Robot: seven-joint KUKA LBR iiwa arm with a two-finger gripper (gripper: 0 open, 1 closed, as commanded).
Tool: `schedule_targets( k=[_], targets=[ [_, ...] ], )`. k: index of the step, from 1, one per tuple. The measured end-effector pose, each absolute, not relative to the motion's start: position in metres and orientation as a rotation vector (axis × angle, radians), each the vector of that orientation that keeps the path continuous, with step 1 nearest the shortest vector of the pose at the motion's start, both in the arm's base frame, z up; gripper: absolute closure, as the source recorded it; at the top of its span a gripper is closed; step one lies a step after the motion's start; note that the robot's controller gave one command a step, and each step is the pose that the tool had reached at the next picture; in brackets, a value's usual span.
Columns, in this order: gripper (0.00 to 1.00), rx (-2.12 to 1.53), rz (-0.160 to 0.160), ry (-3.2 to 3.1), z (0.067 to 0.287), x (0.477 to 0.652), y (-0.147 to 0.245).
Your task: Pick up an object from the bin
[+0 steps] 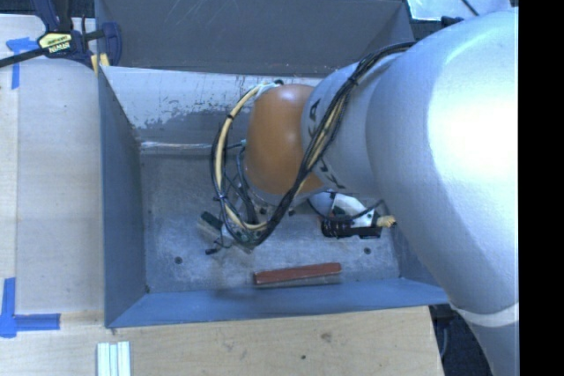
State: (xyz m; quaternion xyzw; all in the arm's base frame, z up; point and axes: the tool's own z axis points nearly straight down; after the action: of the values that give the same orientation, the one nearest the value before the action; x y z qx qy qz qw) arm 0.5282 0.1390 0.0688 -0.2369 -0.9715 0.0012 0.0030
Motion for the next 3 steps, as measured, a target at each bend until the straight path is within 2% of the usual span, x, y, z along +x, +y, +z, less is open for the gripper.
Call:
schedule_targets(
  k=[1, 2, 3],
  targets=[
    [0.00, -0.741, 0.004, -3.047, 0.069, 0.528, 0.139],
    [1.00, -0.744, 0.001, -3.049, 0.070, 0.529, 0.139],
    [1.00, -0.745, -0.007, -3.061, 0.156, 0.532, 0.139]
  ],
)
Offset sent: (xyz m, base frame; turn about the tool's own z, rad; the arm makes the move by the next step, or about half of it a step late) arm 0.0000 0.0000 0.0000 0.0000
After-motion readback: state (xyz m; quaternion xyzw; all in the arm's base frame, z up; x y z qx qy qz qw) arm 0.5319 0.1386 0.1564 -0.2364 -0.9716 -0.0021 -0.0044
